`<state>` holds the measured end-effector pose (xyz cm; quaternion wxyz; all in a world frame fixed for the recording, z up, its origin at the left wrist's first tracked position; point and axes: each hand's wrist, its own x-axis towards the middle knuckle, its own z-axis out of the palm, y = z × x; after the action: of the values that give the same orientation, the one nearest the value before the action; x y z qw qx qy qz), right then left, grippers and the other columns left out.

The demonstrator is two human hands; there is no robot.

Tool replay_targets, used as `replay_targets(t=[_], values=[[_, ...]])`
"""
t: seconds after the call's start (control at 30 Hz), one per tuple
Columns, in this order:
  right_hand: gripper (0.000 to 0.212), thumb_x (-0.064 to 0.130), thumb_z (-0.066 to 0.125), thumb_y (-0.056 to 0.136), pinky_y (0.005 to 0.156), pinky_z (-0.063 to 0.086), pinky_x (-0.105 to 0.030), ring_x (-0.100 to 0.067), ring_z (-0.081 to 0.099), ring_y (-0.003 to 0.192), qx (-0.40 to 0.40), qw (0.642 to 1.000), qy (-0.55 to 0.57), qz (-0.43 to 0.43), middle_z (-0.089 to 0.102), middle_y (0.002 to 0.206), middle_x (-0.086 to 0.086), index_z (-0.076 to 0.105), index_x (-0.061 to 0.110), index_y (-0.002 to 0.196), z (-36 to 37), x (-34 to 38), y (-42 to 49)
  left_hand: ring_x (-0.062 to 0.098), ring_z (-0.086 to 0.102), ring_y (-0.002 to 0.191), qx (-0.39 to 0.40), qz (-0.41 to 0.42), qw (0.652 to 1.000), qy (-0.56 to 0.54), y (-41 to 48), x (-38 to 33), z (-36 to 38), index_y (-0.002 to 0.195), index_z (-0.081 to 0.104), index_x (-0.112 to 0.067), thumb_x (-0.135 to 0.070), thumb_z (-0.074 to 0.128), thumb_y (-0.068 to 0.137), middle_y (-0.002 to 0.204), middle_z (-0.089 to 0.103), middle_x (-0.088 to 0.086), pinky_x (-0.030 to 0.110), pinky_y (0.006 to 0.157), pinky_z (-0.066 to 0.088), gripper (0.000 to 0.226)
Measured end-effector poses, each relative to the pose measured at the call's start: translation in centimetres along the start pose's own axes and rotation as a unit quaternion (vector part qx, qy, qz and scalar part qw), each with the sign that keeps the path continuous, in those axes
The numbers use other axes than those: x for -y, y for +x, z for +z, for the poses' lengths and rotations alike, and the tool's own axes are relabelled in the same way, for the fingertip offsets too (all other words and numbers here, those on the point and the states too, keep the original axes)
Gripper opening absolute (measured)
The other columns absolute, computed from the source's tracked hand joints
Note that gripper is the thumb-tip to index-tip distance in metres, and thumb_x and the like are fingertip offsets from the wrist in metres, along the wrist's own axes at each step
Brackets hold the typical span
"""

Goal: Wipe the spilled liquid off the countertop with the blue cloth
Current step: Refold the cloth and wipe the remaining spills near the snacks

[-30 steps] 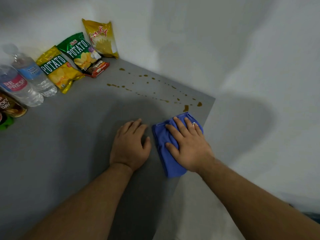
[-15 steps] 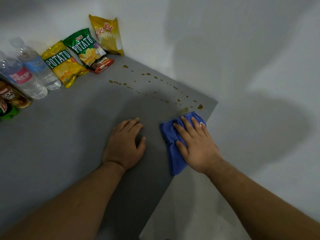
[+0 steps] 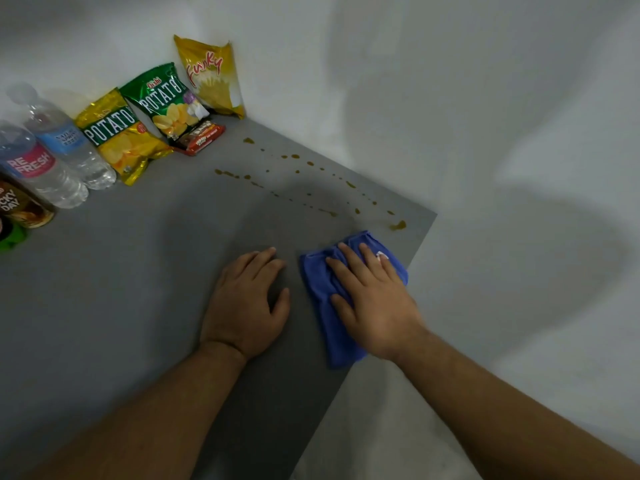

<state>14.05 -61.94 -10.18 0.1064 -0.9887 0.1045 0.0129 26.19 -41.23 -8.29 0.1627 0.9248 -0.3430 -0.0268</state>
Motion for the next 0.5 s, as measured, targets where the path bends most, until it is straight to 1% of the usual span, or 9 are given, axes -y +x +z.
replay_targets(t=[0.07, 0.2, 0.27, 0.33, 0.4, 0.5], values=[[0.067, 0.062, 0.016, 0.103, 0.128, 0.005, -0.052, -0.026, 0.001, 0.16, 0.003, 1.0, -0.016, 0.002, 0.012, 0.173, 0.004, 0.017, 0.034, 0.164, -0.3, -1.5, -0.6, 0.028, 0.045, 0.142, -0.006, 0.007, 1.0, -0.001, -0.1, 0.0, 0.0, 0.139, 0.061, -0.017, -0.043, 0.052, 0.092, 0.156, 0.051, 0.002, 0.048, 0.119, 0.037, 0.055], [0.073, 0.065, 0.013, 0.099, 0.128, -0.001, -0.054, -0.033, 0.0, 0.159, 0.009, 0.995, -0.032, 0.089, 0.009, 0.174, 0.001, 0.014, 0.033, 0.164, -0.9, -1.1, 1.9, 0.03, 0.048, 0.139, -0.016, 0.014, 1.0, -0.004, -0.1, 0.0, 0.1, 0.136, 0.063, -0.015, -0.039, 0.055, 0.09, 0.154, 0.054, 0.005, 0.048, 0.118, 0.038, 0.053], [0.072, 0.063, 0.014, 0.099, 0.127, -0.002, -0.057, -0.036, -0.001, 0.159, 0.013, 0.993, -0.033, 0.112, 0.007, 0.174, 0.0, 0.013, 0.032, 0.164, -1.0, 0.4, 3.7, 0.03, 0.049, 0.138, -0.015, 0.019, 1.0, -0.004, 0.0, 0.0, 0.2, 0.136, 0.063, -0.014, -0.038, 0.055, 0.09, 0.153, 0.054, 0.006, 0.048, 0.118, 0.038, 0.053], [0.069, 0.059, 0.015, 0.101, 0.127, -0.001, -0.056, -0.036, -0.001, 0.159, 0.006, 0.995, -0.033, 0.099, 0.008, 0.174, -0.002, 0.015, 0.029, 0.164, -0.9, 1.6, 4.1, 0.03, 0.048, 0.139, -0.012, 0.019, 1.0, -0.002, 0.0, 0.0, 0.2, 0.137, 0.062, -0.014, -0.039, 0.054, 0.091, 0.154, 0.053, 0.006, 0.049, 0.118, 0.038, 0.053], [0.067, 0.055, 0.016, 0.103, 0.128, 0.0, -0.052, -0.032, 0.001, 0.159, -0.003, 0.997, -0.019, 0.074, 0.011, 0.173, 0.0, 0.019, 0.027, 0.164, -0.7, 2.3, 2.9, 0.03, 0.046, 0.14, -0.007, 0.017, 1.0, 0.001, 0.1, 0.0, 0.2, 0.138, 0.061, -0.015, -0.04, 0.053, 0.091, 0.155, 0.052, 0.006, 0.049, 0.118, 0.038, 0.053], [0.063, 0.05, 0.019, 0.104, 0.129, 0.005, -0.048, -0.026, 0.009, 0.16, -0.021, 0.998, 0.005, 0.064, 0.018, 0.172, 0.002, 0.027, 0.026, 0.163, -0.1, 2.2, 0.1, 0.032, 0.045, 0.14, -0.005, 0.017, 1.0, -0.002, 0.1, 0.0, 0.3, 0.138, 0.061, -0.016, -0.037, 0.057, 0.091, 0.155, 0.051, 0.006, 0.052, 0.117, 0.039, 0.052]])
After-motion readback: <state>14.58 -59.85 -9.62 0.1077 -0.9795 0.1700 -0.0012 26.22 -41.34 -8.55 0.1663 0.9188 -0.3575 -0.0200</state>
